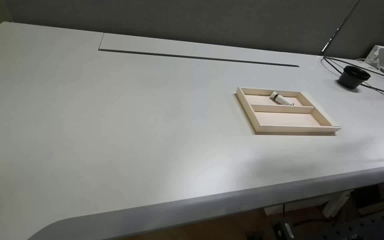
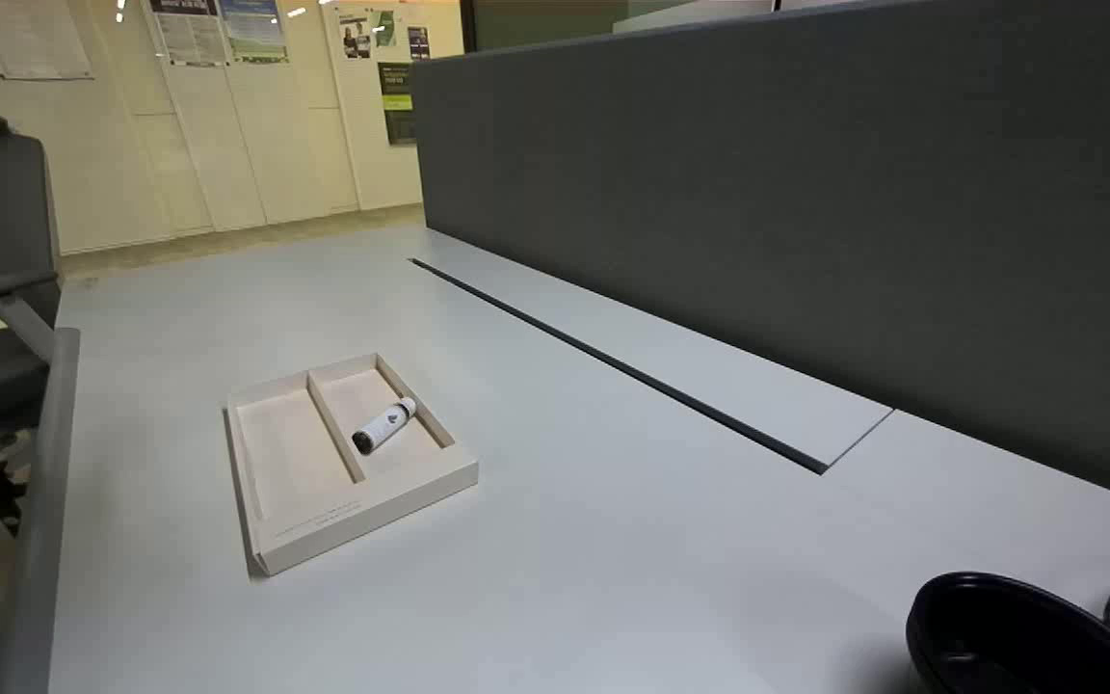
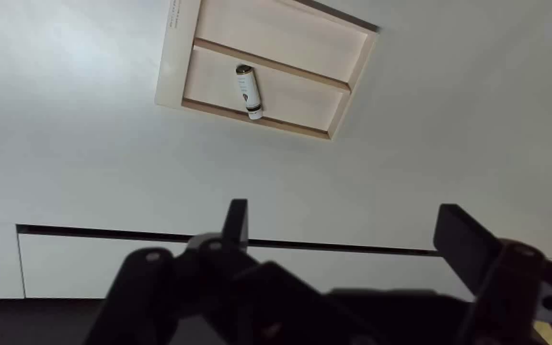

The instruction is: Remove the object from the tray and put it on the table

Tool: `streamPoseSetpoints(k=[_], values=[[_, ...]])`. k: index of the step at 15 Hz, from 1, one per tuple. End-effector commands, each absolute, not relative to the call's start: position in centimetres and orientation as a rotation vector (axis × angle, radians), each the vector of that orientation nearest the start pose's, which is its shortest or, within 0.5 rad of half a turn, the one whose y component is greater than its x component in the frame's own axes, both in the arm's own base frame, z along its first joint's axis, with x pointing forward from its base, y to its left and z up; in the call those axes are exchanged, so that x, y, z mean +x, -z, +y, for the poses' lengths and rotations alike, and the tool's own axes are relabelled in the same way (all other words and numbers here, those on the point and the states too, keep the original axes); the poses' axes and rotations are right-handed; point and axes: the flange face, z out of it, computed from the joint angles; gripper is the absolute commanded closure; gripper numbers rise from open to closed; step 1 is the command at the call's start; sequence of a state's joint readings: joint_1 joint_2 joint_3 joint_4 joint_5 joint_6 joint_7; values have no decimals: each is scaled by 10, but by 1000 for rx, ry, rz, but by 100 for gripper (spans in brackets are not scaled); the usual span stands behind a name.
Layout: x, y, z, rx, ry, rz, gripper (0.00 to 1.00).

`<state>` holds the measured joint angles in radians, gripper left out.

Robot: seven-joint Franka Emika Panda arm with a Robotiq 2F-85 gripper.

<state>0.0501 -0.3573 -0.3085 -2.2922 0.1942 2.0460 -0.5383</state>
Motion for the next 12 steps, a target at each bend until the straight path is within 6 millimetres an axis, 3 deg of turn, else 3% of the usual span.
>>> streamPoseSetpoints(k=[1, 10, 11, 12], values=[[443, -497, -115, -2885, 280, -307, 0], [446, -490, -113, -2897, 291, -310, 0], [448, -418, -100, -2836, 81, -318, 0], [463, -402, -93, -2945, 186, -353, 0]])
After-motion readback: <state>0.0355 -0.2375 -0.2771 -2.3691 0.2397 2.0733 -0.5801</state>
